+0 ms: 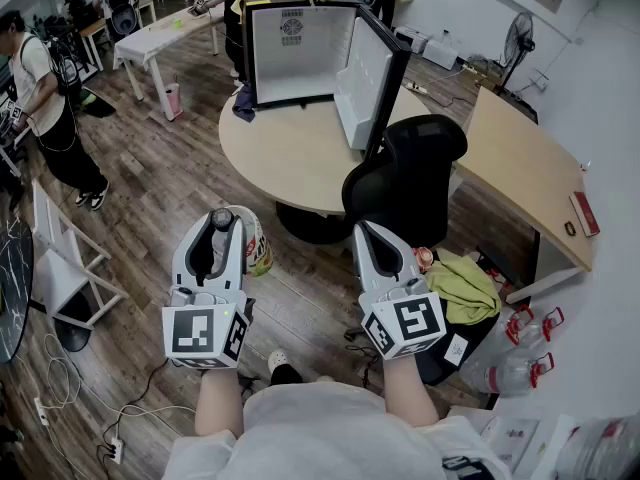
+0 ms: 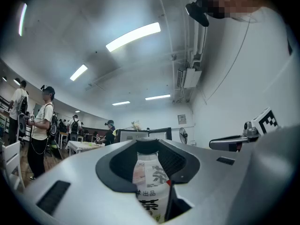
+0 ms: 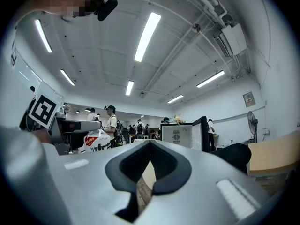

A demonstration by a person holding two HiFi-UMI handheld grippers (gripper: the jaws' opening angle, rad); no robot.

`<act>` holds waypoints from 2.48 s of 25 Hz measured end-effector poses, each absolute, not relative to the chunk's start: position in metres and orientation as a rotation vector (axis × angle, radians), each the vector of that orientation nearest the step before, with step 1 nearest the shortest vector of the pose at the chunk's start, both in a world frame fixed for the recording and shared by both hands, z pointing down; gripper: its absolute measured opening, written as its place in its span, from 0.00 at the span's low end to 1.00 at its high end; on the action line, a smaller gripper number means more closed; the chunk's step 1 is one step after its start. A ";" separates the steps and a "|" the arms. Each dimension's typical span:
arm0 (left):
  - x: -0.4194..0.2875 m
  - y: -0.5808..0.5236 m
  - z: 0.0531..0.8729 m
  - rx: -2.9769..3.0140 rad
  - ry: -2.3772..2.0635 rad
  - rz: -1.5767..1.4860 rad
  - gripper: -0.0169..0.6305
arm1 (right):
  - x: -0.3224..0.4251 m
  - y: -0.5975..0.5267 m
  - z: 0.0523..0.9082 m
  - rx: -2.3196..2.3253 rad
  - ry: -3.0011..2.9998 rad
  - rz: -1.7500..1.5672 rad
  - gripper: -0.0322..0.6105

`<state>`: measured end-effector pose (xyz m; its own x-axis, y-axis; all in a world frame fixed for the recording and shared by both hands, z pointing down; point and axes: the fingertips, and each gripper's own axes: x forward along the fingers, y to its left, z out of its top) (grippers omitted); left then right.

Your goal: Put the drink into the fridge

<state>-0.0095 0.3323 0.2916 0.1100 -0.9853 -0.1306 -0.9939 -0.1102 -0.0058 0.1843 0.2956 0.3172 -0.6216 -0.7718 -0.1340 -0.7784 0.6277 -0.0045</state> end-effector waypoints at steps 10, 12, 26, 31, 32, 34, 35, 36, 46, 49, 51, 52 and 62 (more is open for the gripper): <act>-0.017 0.326 0.286 -2.282 2.012 0.152 0.24 | 0.173 0.290 0.318 -1.319 2.711 0.074 0.06; -0.022 0.322 0.286 -2.284 2.008 0.159 0.24 | 0.169 0.287 0.317 -1.325 2.703 0.078 0.06; -0.064 0.289 0.283 -2.323 1.939 0.173 0.24 | 0.123 0.260 0.312 -1.347 2.645 0.080 0.06; -0.077 0.280 0.283 -2.334 1.929 0.175 0.24 | 0.111 0.254 0.317 -1.371 2.653 0.078 0.06; -0.079 0.278 0.283 -2.337 1.929 0.177 0.24 | 0.109 0.252 0.318 -1.374 2.654 0.075 0.06; -0.082 0.272 0.285 -2.344 1.926 0.184 0.24 | 0.107 0.247 0.319 -1.378 2.654 0.072 0.06; -0.082 0.269 0.285 -2.349 1.922 0.188 0.24 | 0.106 0.244 0.320 -1.380 2.656 0.075 0.06; -0.082 0.266 0.285 -2.354 1.919 0.190 0.24 | 0.105 0.240 0.321 -1.381 2.657 0.074 0.06; -0.092 0.202 0.282 -2.355 1.909 0.180 0.24 | 0.083 0.169 0.317 -1.328 2.658 0.064 0.06; -0.097 0.175 0.278 -2.333 1.916 0.179 0.24 | 0.076 0.140 0.314 -1.303 2.660 0.074 0.06; -0.100 0.158 0.276 -2.316 1.925 0.177 0.24 | 0.074 0.120 0.311 -1.290 2.660 0.079 0.06; -0.101 0.149 0.275 -2.310 1.929 0.178 0.24 | 0.073 0.110 0.309 -1.285 2.660 0.081 0.06; -0.101 0.065 0.271 -2.297 1.962 0.171 0.24 | 0.073 0.022 0.302 -1.246 2.672 0.070 0.06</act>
<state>-0.1009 0.0649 0.2710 0.1552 -0.9747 -0.1605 -0.9878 -0.1549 -0.0149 0.0725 0.0215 0.3023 -0.6278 -0.7541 -0.1928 -0.7632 0.6450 -0.0378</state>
